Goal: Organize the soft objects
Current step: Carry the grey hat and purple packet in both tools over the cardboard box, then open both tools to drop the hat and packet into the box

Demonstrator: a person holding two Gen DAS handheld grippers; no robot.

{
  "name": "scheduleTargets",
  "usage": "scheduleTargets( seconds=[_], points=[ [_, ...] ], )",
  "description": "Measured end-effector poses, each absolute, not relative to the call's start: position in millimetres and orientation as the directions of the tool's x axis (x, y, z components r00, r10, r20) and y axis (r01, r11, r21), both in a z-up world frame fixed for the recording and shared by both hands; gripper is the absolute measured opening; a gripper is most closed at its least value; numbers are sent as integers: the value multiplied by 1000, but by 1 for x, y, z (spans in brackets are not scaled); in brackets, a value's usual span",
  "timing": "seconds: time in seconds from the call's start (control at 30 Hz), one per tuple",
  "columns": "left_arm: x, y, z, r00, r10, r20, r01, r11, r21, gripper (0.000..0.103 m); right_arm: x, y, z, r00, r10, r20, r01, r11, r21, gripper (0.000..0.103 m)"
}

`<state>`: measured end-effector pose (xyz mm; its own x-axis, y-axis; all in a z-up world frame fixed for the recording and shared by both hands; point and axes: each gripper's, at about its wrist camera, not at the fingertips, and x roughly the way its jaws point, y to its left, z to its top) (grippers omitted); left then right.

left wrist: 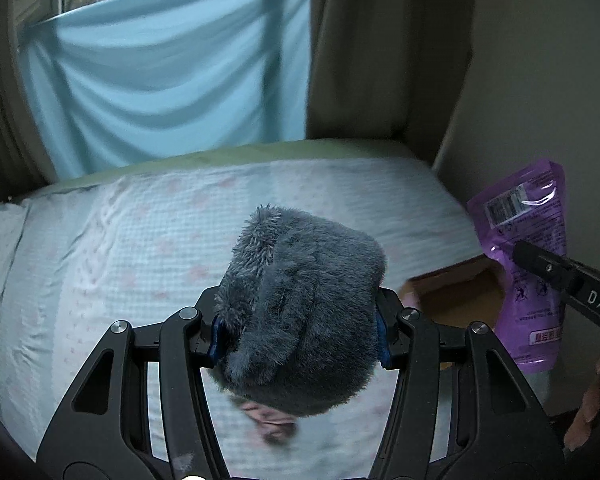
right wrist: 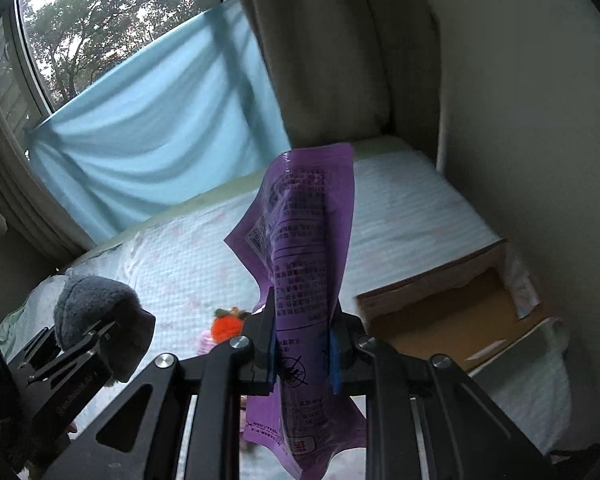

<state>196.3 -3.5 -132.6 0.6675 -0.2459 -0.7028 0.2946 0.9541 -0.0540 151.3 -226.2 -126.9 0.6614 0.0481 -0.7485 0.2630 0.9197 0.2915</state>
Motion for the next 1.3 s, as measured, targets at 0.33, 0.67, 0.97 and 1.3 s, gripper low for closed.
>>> scheduleTargets(
  seconds=[0.33,0.67,0.97,1.3],
  points=[
    [164,-145,-136,615,-284,-736,277,951,-136,51,122,-351,-133,634,86,-768,226,930,291,18],
    [177,-255,-185,486,-309,-817,328,931,-157,51,124,-458,-185,522,61,-851,306,918,253,18],
    [206,-294,-255,352,-250,-902,347,930,-122,51,161,-498,-260,374,146,-916,387,873,298,18],
    [237,-325,-332,246,-181,-952,376,923,-79,51,203,-513,-347,276,235,-932,439,831,340,18]
  ],
)
